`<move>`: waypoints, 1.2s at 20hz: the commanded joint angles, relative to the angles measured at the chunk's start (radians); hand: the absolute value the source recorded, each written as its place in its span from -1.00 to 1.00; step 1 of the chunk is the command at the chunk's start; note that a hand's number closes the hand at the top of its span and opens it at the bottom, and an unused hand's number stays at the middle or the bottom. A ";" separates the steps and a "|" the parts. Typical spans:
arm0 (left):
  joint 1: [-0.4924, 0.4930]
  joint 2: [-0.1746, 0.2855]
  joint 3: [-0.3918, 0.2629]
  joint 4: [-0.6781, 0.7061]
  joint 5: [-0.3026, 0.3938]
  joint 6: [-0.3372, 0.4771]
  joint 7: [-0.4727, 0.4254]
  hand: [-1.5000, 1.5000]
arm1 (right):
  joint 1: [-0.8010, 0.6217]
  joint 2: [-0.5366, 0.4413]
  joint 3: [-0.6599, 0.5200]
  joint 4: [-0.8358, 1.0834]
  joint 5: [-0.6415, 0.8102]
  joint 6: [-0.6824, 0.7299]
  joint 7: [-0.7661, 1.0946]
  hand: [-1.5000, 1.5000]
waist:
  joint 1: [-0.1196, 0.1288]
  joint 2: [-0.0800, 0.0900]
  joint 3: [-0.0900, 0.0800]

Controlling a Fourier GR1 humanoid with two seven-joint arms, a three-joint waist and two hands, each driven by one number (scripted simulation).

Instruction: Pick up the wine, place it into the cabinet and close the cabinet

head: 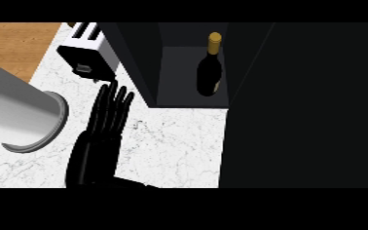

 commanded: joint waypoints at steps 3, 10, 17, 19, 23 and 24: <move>0.140 0.070 0.040 -0.140 -0.036 0.054 -0.014 -1.00 | 0.123 -0.091 0.073 -0.029 -0.060 0.182 -0.019 1.00 | -0.003 -0.001 0.001; 0.398 0.203 0.119 -0.323 -0.022 0.010 -0.072 -1.00 | 0.099 -0.078 0.226 -0.179 -0.206 0.094 0.261 1.00 | 0.016 -0.002 -0.002; 0.630 0.284 0.368 -0.312 0.127 -0.247 -0.189 -1.00 | 0.028 0.069 0.498 -0.175 0.009 -0.016 0.300 1.00 | 0.020 -0.005 -0.004; 0.725 0.310 0.427 -0.369 0.156 -0.295 -0.195 -1.00 | 0.068 0.056 0.538 -0.179 0.057 -0.008 0.288 1.00 | 0.014 -0.006 -0.003; 0.798 0.317 0.510 -0.379 0.175 -0.356 -0.206 -1.00 | -0.062 0.110 0.644 -0.203 0.143 -0.099 0.403 1.00 | 0.014 -0.006 -0.003; 0.791 0.330 0.568 -0.282 0.213 -0.445 -0.226 -1.00 | -0.096 0.110 0.687 -0.120 0.209 -0.129 0.332 1.00 | 0.015 -0.006 -0.004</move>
